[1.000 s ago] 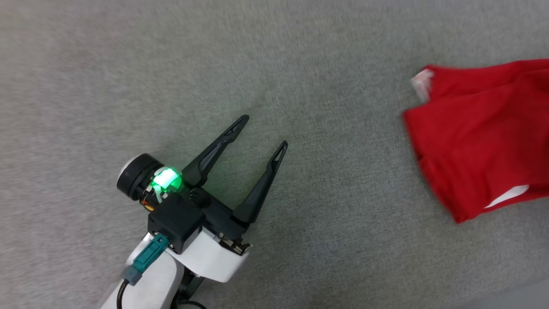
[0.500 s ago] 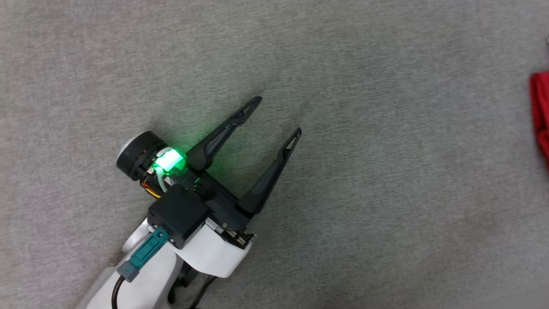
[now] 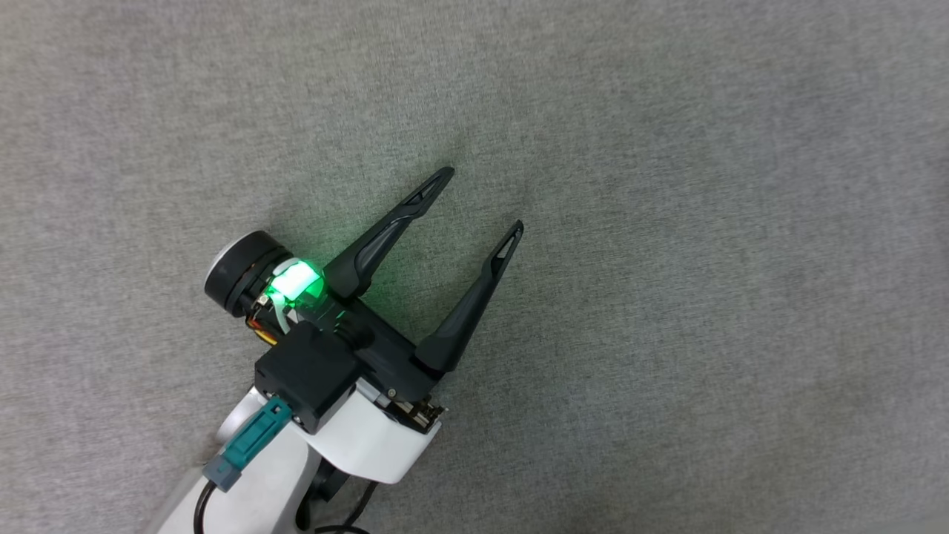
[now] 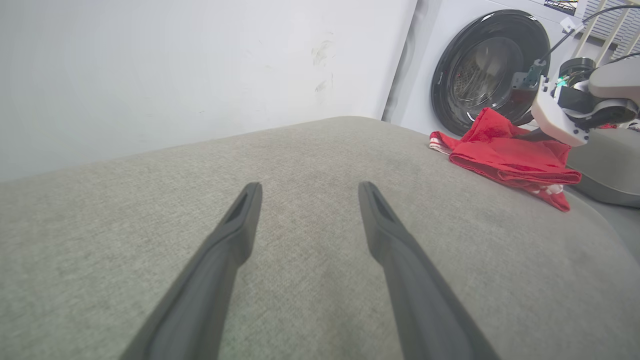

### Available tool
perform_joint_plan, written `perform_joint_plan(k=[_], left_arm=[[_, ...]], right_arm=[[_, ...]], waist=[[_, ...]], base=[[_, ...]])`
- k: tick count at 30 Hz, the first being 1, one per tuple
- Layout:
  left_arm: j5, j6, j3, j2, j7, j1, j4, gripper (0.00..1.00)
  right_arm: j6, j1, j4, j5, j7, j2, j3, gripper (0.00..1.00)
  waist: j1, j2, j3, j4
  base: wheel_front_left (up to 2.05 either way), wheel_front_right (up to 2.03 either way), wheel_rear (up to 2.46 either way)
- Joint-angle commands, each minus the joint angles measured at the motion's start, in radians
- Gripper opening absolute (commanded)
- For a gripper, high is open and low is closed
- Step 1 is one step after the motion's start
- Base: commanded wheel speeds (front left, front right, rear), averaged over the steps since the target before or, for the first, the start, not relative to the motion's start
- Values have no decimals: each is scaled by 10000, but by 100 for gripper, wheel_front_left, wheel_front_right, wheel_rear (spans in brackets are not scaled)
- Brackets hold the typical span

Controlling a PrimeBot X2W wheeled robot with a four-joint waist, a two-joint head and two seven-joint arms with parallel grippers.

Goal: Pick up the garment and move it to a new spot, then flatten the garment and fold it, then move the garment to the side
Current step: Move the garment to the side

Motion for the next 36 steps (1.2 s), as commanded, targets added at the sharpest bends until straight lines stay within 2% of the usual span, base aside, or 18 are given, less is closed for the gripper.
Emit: perform_joint_plan(k=[1,7,11,18,23,31,36], left_arm=[[-54,7,86,-55,-21,135,57,100],[-191,7,478,-426,-21,537,261,100],[-321,8,1090,-724,-21,991,448,100],[-217,99,2706,-1200,-21,2043,811,100],[-52,255,3592,-1455,-21,2780,1102,100],[102,423,4280,-1811,-21,3774,1413,100],[123,384,4550,-2013,-21,4187,1570,100]], right_arm=[[-11,-137,-91,-134,34,110,-99,100],[-13,-211,-835,-205,112,302,-240,100],[-13,-341,-1468,-139,-100,785,-516,100],[-11,37,-2540,214,-1125,2866,-1109,100],[-11,624,-3523,648,-2126,4168,-977,100],[-10,2431,-5126,1218,-3242,6025,-675,100],[-10,3747,-5427,1412,-4048,7093,-432,100]], waist=[[-1,0,-250,-4],[-1,0,-1345,45],[-1,0,-2282,189],[-1,0,-3877,568],[-1,0,-4796,885],[-1,0,-5670,1413],[-1,0,-5932,1590]], base=[[0,0,0],[0,0,0],[0,0,0],[0,0,0],[0,0,0],[0,0,0],[0,0,0]])
